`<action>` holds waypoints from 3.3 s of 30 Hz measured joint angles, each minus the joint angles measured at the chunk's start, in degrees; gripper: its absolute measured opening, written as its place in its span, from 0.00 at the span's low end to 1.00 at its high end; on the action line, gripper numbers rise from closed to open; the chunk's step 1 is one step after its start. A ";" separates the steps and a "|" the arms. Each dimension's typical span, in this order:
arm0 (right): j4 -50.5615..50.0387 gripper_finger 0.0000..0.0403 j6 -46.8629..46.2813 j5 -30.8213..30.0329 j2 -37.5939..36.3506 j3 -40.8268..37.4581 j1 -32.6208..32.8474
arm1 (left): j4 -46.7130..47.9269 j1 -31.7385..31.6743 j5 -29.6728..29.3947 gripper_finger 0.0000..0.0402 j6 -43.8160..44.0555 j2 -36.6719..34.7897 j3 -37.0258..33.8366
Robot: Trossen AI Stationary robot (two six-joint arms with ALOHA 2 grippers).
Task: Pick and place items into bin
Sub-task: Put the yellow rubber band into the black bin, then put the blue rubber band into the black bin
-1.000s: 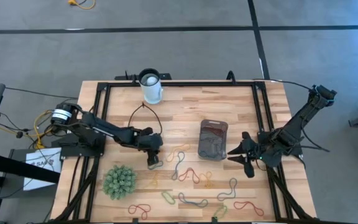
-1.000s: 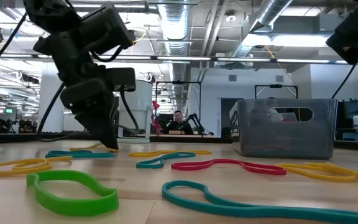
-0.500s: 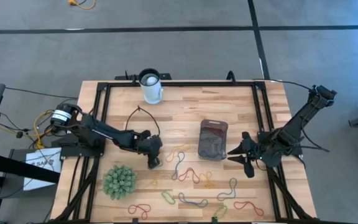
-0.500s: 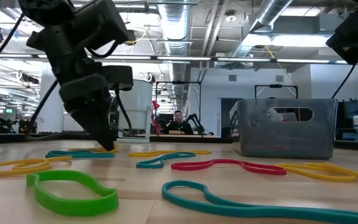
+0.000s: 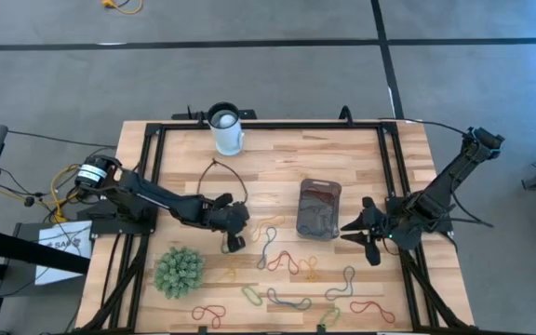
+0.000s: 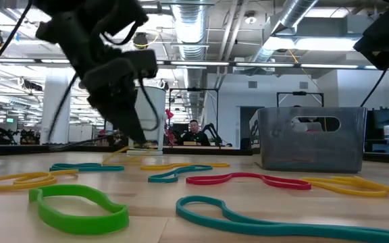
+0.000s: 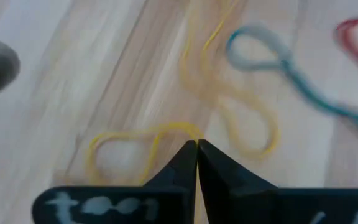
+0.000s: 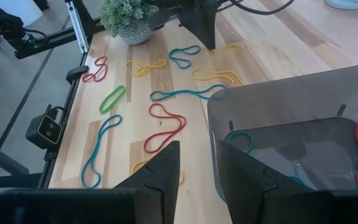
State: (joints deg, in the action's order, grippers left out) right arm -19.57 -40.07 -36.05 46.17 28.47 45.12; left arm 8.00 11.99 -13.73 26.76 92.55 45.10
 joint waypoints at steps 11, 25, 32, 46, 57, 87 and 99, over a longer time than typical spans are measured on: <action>0.02 0.25 -0.01 -0.01 0.00 0.00 0.00 | 7.68 -0.04 -2.00 0.00 -6.33 0.00 9.33; -0.05 0.25 0.03 -6.51 0.00 0.00 -0.66 | 7.57 -5.31 6.06 0.00 -26.88 -0.04 33.39; -0.05 0.25 0.00 -7.81 0.00 0.00 -0.64 | 6.19 -9.27 16.09 0.00 -34.64 0.40 38.38; 0.00 0.25 -0.02 -10.56 0.02 0.00 -0.66 | -9.67 -16.41 32.88 0.00 -33.07 16.62 38.46; -0.49 0.25 -0.01 -10.54 0.02 0.00 -0.63 | -9.33 -18.45 31.40 0.00 -30.70 23.82 38.60; -3.29 0.25 -0.02 -10.49 0.02 0.00 -0.63 | -14.80 -19.34 31.95 0.04 -29.81 28.94 38.68; -4.38 0.25 -0.04 -10.33 1.83 0.00 -0.66 | -12.95 -19.32 33.82 0.21 -26.93 29.44 39.99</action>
State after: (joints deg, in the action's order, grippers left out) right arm -23.95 -40.11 -46.38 48.00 28.47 44.47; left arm -4.95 -7.33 20.09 -0.16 121.99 85.09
